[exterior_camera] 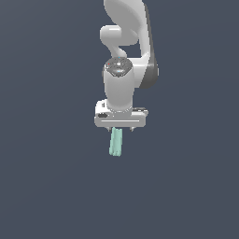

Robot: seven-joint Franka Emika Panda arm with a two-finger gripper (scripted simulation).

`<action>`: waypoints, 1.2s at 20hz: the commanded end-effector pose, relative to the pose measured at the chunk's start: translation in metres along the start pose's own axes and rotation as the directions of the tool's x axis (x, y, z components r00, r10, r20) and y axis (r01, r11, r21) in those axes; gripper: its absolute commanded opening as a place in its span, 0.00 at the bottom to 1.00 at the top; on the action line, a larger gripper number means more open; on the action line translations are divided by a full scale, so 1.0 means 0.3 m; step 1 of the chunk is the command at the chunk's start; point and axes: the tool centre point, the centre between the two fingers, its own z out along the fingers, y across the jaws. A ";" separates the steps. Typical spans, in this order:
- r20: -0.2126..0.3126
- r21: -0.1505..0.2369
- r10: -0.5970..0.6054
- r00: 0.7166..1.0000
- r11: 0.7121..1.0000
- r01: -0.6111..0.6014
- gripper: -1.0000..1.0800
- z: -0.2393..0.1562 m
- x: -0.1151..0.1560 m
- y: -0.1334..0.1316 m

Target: Pick up the object and move it to a goal position.

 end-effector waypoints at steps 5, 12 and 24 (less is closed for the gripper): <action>0.000 0.000 0.000 1.000 1.000 0.000 0.96 0.000 0.000 0.000; -0.001 0.000 -0.001 1.000 1.000 0.001 0.96 -0.001 0.000 0.000; -0.038 -0.021 -0.045 0.998 0.999 0.044 0.96 -0.048 0.025 -0.024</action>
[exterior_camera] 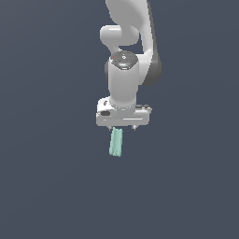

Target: Pick up the object and move it to a goal position.

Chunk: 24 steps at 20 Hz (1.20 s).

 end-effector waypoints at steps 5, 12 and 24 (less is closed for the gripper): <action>0.005 0.000 0.011 1.000 1.000 -0.011 0.96 0.040 -0.008 0.012; 0.023 0.000 0.054 0.998 0.999 -0.054 0.96 0.198 -0.049 0.057; 0.043 -0.006 0.105 0.994 0.994 -0.105 0.96 0.373 -0.114 0.111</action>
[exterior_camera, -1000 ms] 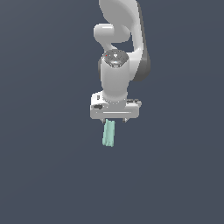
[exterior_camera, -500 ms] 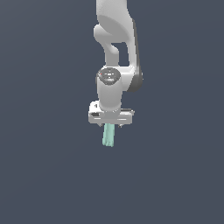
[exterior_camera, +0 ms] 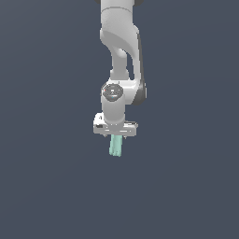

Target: Pick up the object and move it to a goal position.

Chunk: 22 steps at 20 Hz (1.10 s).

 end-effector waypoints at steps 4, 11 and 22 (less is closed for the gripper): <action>0.000 0.000 0.000 1.000 1.000 0.000 0.96 0.011 0.000 0.000; -0.001 0.000 0.001 1.000 1.000 -0.001 0.96 0.109 -0.004 0.001; -0.001 0.000 0.002 1.000 1.000 -0.002 0.00 0.172 -0.002 0.002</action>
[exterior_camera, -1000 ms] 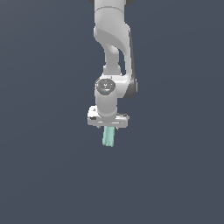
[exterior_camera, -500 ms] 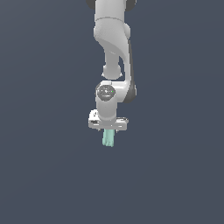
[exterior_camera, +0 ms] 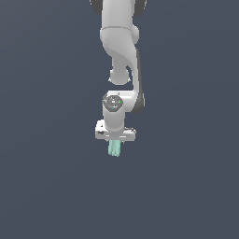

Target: Pick up the object and move it to a goal position.

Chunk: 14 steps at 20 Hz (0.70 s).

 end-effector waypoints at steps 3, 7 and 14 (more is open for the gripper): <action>0.000 0.000 0.001 1.000 1.000 -0.001 0.00 0.003 0.000 0.001; 0.000 0.000 0.001 1.000 1.000 -0.001 0.00 0.003 0.000 0.001; -0.001 0.000 0.002 1.000 1.000 -0.002 0.00 -0.022 -0.012 0.013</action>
